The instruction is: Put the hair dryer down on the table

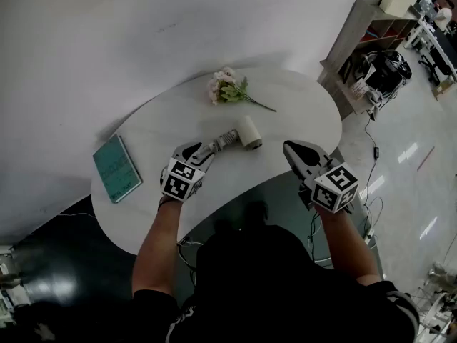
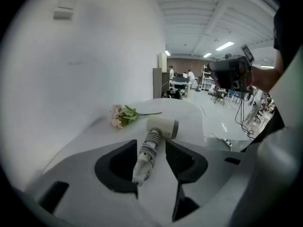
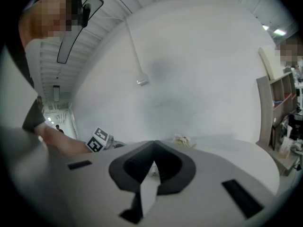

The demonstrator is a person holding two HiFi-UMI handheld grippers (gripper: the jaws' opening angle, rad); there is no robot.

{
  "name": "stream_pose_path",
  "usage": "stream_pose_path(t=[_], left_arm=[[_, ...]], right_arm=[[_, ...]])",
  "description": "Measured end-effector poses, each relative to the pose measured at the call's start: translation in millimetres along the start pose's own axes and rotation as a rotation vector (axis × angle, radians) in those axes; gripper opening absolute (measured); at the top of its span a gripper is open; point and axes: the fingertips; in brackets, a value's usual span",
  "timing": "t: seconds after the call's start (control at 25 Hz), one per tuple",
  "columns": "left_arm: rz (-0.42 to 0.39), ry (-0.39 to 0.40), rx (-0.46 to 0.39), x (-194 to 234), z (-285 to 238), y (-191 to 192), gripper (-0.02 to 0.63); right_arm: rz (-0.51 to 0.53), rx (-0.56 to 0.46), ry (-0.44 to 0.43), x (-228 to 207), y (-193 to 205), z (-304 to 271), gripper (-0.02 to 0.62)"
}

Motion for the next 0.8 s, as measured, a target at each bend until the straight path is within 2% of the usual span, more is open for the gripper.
stream_pose_path(t=[0.08, 0.28, 0.32, 0.4, 0.52, 0.6, 0.64, 0.8], left_arm=[[0.027, -0.019, -0.062, 4, 22, 1, 0.164], [0.162, -0.109, -0.229, 23, 85, 11, 0.097], [0.181, -0.106, -0.257, 23, 96, 14, 0.072], [0.208, -0.074, -0.307, 20, 115, 16, 0.066], [0.196, -0.05, -0.377, 18, 142, 13, 0.065], [0.154, -0.052, -0.414, 18, 159, 6, 0.132], [0.127, -0.053, -0.426, 17, 167, 2, 0.144], [0.064, -0.067, -0.487, 16, 197, -17, 0.144]], right_arm=[[0.015, -0.006, -0.004, 21, -3, -13, 0.006], [0.051, -0.011, -0.003, 83, 0, -41, 0.006], [0.054, -0.01, 0.003, 95, 2, -45, 0.006], [0.06, -0.014, 0.015, 116, 6, -49, 0.006], [0.073, -0.018, 0.034, 142, 10, -50, 0.006], [0.08, -0.017, 0.046, 154, 13, -45, 0.005], [0.084, -0.017, 0.052, 158, 14, -41, 0.006], [0.113, -0.042, 0.069, 169, 6, -25, 0.005]])
Point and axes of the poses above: the fingertips, and each gripper's own axes: z backward along the fingers, x to its left, y out of its underside, and after that the axes turned 7 degrees about -z, right-handed
